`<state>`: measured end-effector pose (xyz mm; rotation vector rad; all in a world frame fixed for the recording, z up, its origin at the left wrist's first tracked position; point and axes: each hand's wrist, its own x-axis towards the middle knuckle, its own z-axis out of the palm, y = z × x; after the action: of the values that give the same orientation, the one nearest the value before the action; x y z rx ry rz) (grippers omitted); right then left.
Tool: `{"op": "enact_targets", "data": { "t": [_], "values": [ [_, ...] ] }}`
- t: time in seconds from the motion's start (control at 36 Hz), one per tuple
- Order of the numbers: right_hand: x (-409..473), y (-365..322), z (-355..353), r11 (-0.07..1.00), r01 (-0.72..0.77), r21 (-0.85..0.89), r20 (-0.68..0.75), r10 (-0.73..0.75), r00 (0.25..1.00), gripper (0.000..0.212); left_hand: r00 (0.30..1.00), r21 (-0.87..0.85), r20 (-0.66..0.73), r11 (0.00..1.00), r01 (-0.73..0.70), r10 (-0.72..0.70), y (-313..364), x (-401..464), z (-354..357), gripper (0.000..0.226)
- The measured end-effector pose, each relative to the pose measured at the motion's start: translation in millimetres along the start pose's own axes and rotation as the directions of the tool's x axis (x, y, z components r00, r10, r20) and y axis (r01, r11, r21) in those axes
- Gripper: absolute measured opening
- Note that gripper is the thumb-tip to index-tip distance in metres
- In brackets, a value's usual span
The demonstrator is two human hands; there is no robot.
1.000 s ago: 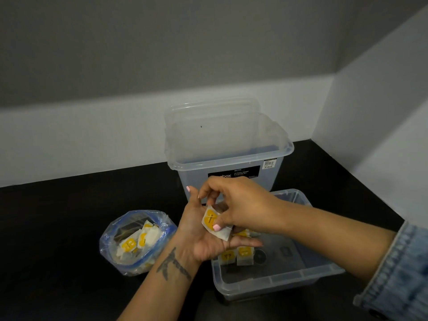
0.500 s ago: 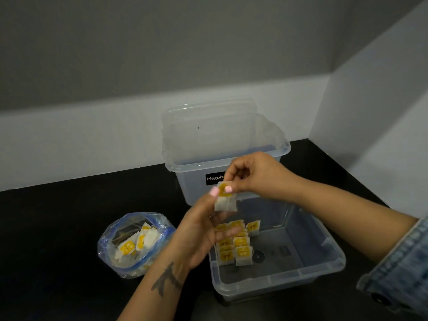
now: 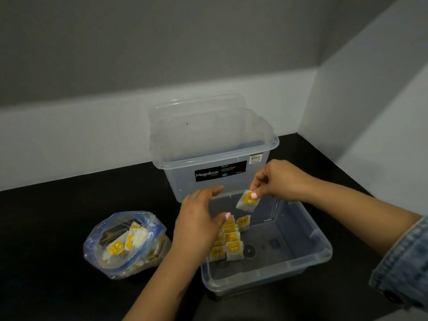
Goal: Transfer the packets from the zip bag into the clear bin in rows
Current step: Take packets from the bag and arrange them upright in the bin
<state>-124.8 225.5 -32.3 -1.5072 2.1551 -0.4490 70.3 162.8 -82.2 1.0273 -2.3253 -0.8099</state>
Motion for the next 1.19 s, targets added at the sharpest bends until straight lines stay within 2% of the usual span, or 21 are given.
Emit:
{"op": "enact_targets", "data": {
  "t": [0.06, 0.14, 0.33, 0.58, 0.75, 0.92, 1.19],
  "values": [
    [1.2, 8.7, 11.6, 0.997, -0.021, -0.081, 0.006, 0.021, 1.000, 0.007, 1.000, 0.123, -0.028, 0.992, -0.009, 0.013, -6.9, -0.9, 0.8, 0.056],
    [4.8, 17.4, 31.9, 0.973, -0.033, -0.228, 0.045, 0.045, 0.998, 0.008, 0.999, 0.191, -0.031, 0.981, 0.018, -0.012, -16.1, -2.4, 1.5, 0.057],
    [19.2, 27.4, 75.3, 0.888, 0.010, -0.460, 0.054, 0.017, 0.998, 0.015, 0.997, 0.168, -0.022, 0.983, 0.080, -0.077, -23.8, -7.9, 0.3, 0.054],
    [22.7, 25.8, 96.1, 0.770, 0.098, -0.630, 0.025, -0.106, 0.994, 0.018, 0.995, 0.151, -0.029, 0.983, 0.103, -0.099, -27.2, -13.3, -4.2, 0.051],
    [20.2, 27.9, 96.0, 0.749, 0.146, -0.646, 0.049, -0.151, 0.987, 0.018, 0.995, 0.144, -0.042, 0.985, 0.096, -0.090, -27.7, -14.3, -4.5, 0.050],
    [17.6, 28.1, 92.3, 0.761, 0.123, -0.636, 0.016, -0.147, 0.989, 0.017, 0.996, 0.132, -0.043, 0.987, 0.089, -0.084, -28.7, -15.4, -6.4, 0.049],
    [9.9, 6.4, 68.3, 0.864, 0.028, -0.503, -0.074, -0.075, 0.994, 0.010, 0.994, 0.102, -0.097, 0.993, 0.066, -0.056, -42.8, -17.3, -37.7, 0.041]
  ]
}}
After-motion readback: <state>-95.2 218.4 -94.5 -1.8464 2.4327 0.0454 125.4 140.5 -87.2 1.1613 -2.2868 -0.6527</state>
